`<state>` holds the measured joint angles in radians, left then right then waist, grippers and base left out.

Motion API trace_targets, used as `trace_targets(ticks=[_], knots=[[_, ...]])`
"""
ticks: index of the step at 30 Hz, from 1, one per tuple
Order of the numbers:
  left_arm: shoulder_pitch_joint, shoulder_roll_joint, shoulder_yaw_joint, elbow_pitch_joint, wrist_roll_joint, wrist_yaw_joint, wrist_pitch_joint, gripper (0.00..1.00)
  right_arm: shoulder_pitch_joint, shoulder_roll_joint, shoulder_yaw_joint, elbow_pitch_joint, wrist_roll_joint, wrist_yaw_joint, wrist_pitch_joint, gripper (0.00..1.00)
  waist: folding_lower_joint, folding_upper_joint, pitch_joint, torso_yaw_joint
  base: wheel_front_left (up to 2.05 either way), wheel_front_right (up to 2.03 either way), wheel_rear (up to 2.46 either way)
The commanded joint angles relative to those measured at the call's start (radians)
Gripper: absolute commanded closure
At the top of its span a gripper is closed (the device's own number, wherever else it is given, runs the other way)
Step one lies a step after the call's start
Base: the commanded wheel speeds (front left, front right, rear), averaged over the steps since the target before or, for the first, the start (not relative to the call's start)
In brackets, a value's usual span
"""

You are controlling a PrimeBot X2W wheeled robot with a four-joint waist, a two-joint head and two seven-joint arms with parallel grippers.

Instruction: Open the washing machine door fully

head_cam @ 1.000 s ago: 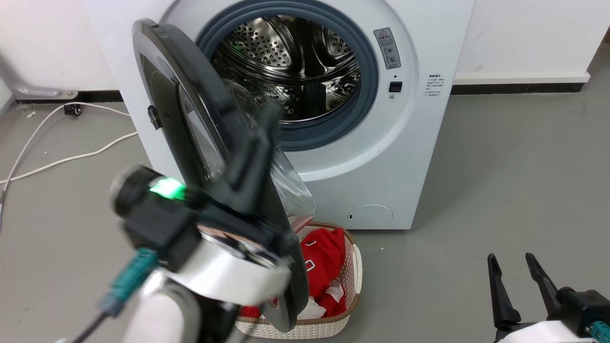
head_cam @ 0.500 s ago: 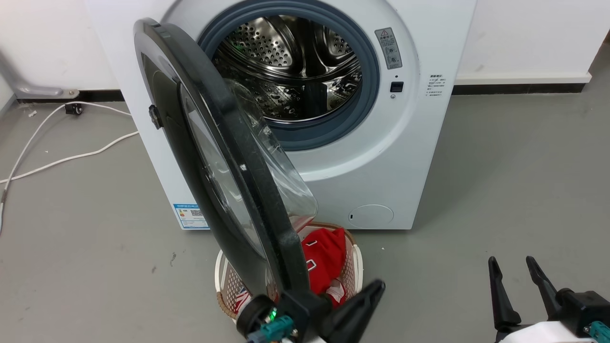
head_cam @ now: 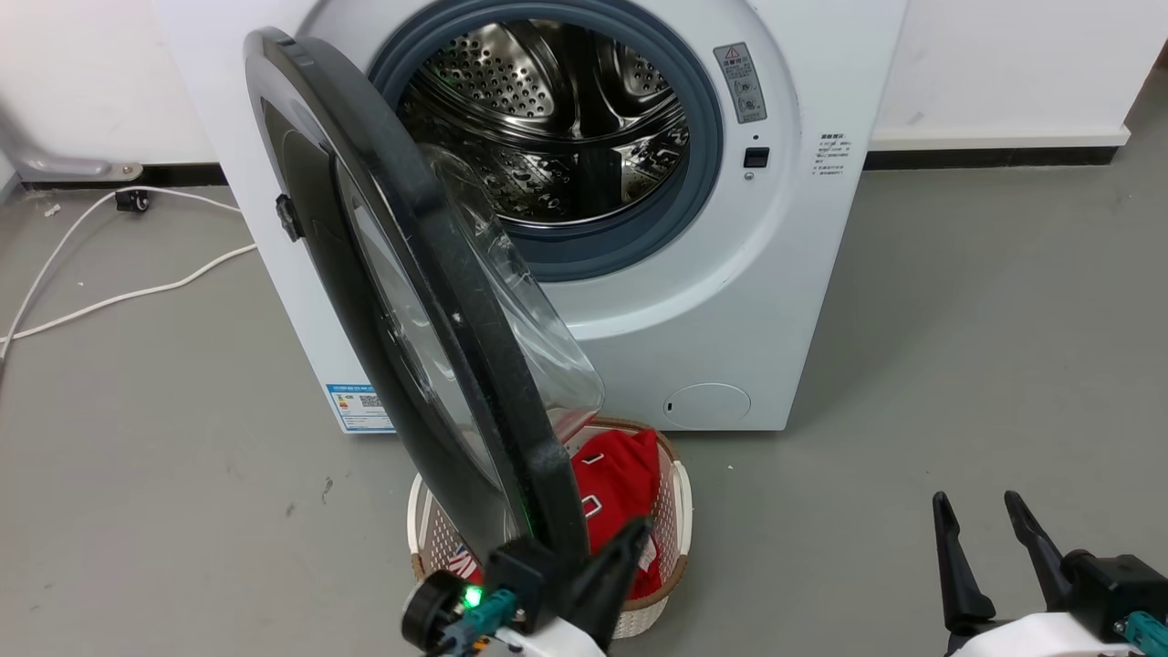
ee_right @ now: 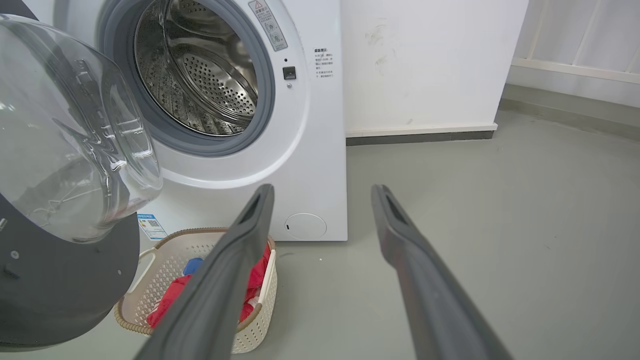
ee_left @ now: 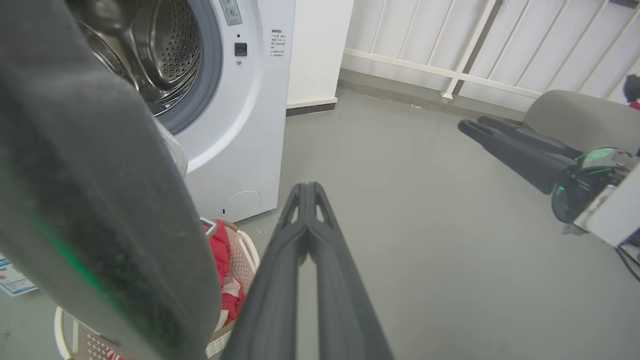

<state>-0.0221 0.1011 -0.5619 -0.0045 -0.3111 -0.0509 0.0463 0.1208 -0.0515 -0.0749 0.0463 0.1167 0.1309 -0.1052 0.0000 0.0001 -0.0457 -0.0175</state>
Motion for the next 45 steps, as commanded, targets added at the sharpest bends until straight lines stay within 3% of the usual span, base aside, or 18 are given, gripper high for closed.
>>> trace_targets(ticks=[1, 20, 30, 45], knots=[[-0.02, 0.006, 0.018, 0.011, 0.005, 0.012, -0.018, 1.0, -0.013, 0.002, -0.001, 0.005, 0.004, 0.0, 0.005, 0.0, 0.0, -0.0001, 0.001, 0.001, 0.0, 0.0, 0.0], [-0.019, 0.037, 0.097, 0.025, 0.001, 0.087, -0.077, 1.0, -0.01, 0.002, -0.017, 0.018, 0.003, 0.0, 0.017, 0.0, 0.0, -0.0001, 0.01, 0.063, 0.0, 0.0, 0.0], [-0.013, 0.043, 0.103, -0.015, -0.005, 0.108, -0.094, 1.0, -0.02, 0.002, -0.019, -0.002, -0.002, 0.0, 0.016, 0.0, 0.0, -0.0001, 0.03, 0.222, 0.0, 0.0, 0.0], [-0.017, 0.075, 0.204, -0.007, -0.03, 0.172, -0.136, 1.0, -0.034, 0.001, -0.011, -0.013, -0.01, 0.0, 0.024, 0.0, 0.0, -0.0001, 0.057, 0.382, 0.0, 0.0, 0.0]])
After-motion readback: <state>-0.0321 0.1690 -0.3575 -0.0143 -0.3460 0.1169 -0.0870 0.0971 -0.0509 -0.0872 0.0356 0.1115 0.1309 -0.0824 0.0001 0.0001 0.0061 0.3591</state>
